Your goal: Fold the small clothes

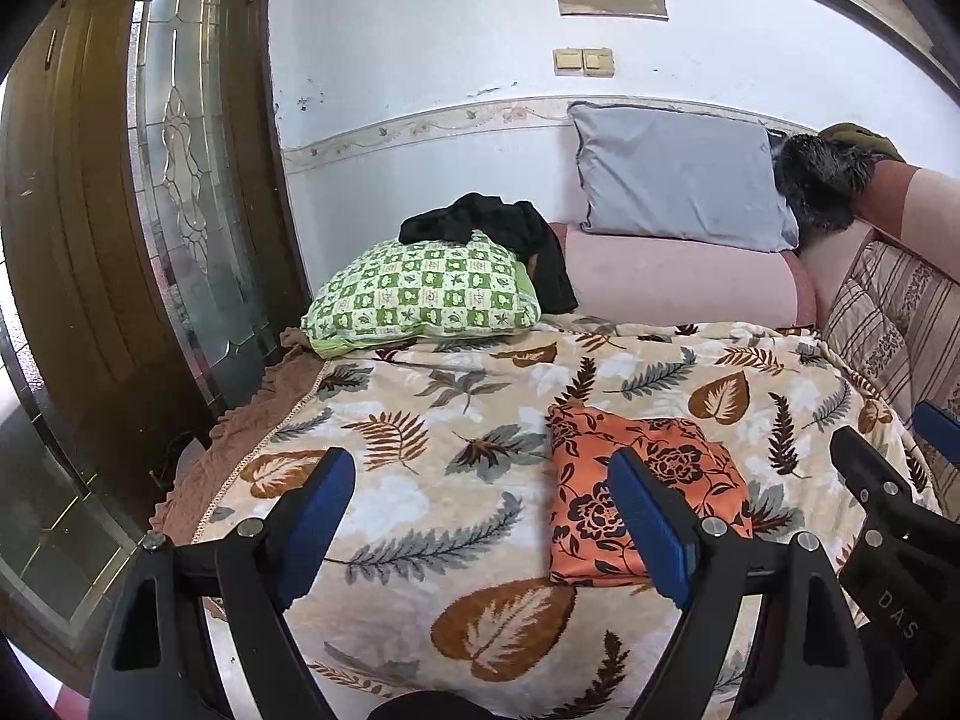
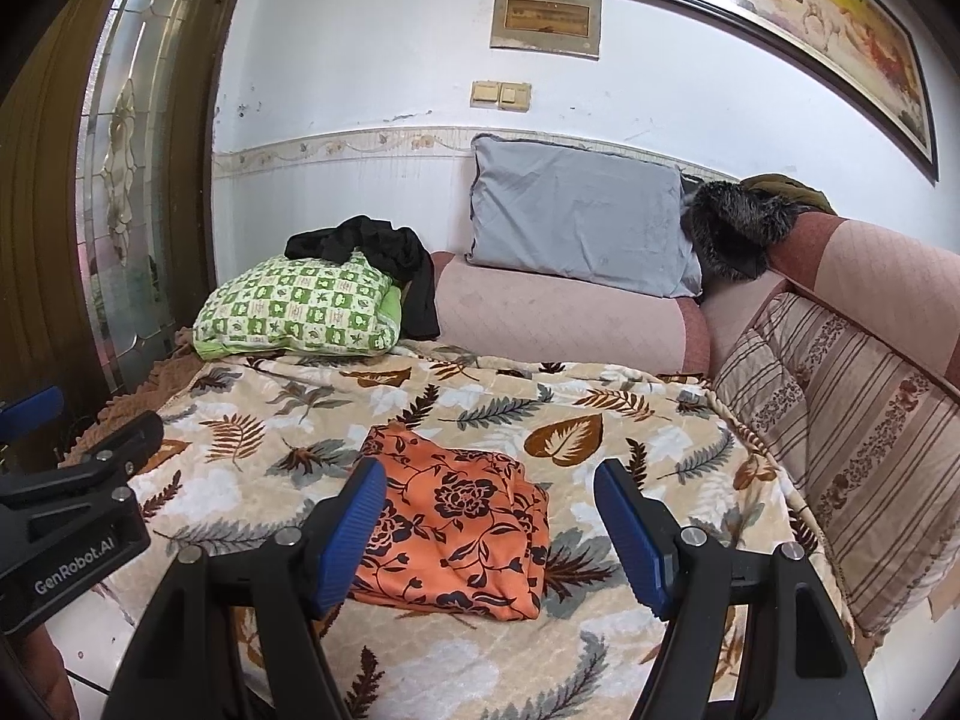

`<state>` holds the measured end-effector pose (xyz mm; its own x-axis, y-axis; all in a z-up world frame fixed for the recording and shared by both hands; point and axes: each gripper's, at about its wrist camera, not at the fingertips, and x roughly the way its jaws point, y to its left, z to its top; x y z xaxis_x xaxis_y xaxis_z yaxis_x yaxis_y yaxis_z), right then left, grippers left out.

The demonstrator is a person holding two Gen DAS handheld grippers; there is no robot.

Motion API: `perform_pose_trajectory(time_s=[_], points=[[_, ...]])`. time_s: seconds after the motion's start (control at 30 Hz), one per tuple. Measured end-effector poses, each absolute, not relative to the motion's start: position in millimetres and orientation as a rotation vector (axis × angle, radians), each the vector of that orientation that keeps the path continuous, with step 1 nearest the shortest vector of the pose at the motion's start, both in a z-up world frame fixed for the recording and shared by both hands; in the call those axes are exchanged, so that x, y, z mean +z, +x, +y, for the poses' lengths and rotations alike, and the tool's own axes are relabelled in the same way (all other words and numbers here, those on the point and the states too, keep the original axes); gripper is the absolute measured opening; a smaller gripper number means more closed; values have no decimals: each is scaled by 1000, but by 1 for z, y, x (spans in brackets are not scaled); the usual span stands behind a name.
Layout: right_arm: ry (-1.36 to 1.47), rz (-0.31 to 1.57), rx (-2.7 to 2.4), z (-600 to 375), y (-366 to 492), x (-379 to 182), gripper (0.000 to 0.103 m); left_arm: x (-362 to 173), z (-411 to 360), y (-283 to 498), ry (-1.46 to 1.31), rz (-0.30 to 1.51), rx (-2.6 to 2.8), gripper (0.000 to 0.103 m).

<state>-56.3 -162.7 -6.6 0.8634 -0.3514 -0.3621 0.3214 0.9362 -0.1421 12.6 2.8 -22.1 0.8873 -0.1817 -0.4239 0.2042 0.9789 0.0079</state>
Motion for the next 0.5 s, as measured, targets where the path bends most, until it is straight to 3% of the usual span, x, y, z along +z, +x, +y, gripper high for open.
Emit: perform_pose_trajectory(time_s=[0.5], points=[[-79, 430, -368, -172, -35, -21, 75, -29, -3, 35, 65, 454, -210, 87]])
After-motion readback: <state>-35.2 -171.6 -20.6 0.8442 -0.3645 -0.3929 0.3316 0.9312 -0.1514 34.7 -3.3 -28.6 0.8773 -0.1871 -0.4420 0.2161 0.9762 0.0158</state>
